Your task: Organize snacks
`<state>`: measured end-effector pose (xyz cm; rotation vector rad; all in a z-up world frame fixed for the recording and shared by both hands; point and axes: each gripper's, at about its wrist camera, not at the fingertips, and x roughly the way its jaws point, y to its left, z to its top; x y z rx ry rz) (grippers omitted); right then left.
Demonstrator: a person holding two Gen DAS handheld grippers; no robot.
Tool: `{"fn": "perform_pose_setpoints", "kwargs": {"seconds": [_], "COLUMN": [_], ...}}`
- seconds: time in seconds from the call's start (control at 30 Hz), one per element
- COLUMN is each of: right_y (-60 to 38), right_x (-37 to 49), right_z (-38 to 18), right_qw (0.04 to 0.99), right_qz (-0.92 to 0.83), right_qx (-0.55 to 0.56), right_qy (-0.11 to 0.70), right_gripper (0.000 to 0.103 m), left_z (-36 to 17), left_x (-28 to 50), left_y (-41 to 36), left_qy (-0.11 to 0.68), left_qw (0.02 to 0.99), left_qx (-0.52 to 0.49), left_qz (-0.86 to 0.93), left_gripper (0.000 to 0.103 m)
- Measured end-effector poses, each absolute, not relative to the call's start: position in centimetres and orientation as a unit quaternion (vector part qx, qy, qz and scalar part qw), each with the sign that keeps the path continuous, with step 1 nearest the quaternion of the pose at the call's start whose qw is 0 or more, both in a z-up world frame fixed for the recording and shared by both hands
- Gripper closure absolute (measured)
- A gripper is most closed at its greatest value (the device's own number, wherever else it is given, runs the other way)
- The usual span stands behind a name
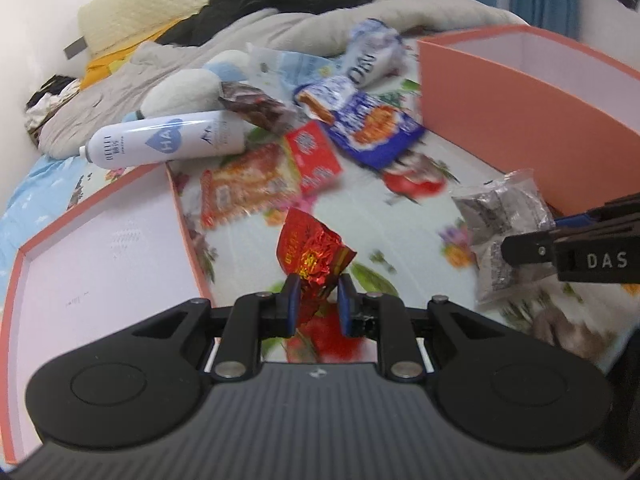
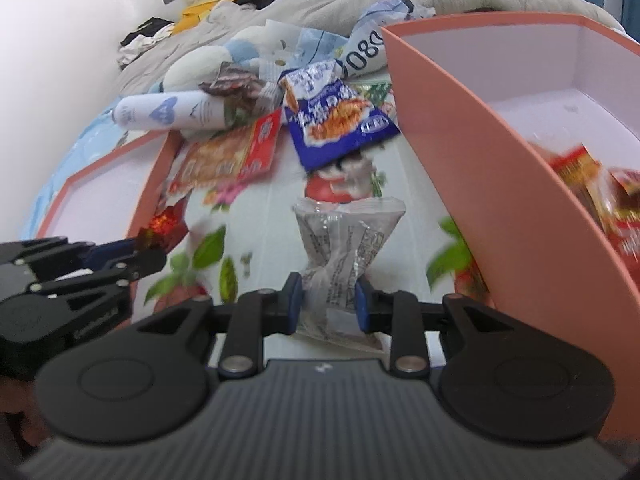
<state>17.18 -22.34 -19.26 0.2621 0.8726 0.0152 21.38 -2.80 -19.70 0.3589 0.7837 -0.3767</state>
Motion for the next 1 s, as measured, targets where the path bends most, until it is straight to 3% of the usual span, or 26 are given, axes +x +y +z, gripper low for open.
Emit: {"fn": "perform_pose_setpoints", "kwargs": {"seconds": [0.47,0.5,0.53,0.6,0.63,0.73,0.8,1.0], "right_y": [-22.4,-22.4,-22.3,-22.3,-22.3,-22.4,-22.5,-21.2], "right_x": [12.2,12.2,12.4,12.6,12.6,12.5,12.1,11.0], "right_z": [-19.8,-19.8,-19.8,-19.8,-19.9,-19.9,-19.9,-20.0], "right_qw": [0.895,0.896,0.897,0.898,0.898,0.903,0.908,0.923], "right_qz": [0.04,0.041,0.042,0.036,0.031,0.024,0.021,0.035], "right_qx": [0.118,0.116,0.113,0.111,0.111,0.114,0.122,0.097], "right_qy": [0.427,0.427,0.426,0.425,0.424,0.415,0.401,0.372], "right_gripper": [0.072,0.071,0.071,0.069,0.068,0.052,0.031,0.029], "left_z": [-21.7,-21.6,-21.4,-20.9,-20.7,-20.4,-20.6,-21.6], "left_x": [17.6,17.7,17.8,17.7,17.7,17.7,17.7,17.3], "left_y": [-3.0,-2.8,-2.6,-1.8,-1.4,0.2,1.3,3.0], "left_qy": [0.435,0.438,0.44,0.437,0.436,0.447,0.457,0.452], "left_qw": [0.875,0.876,0.876,0.883,0.885,0.881,0.873,0.864], "left_qx": [0.098,0.088,0.073,0.039,0.025,-0.041,-0.094,-0.201], "left_qz": [-0.186,-0.184,-0.181,-0.166,-0.161,-0.15,-0.139,-0.089], "left_gripper": [0.077,0.067,0.047,0.034,0.033,0.029,0.029,0.029]}}
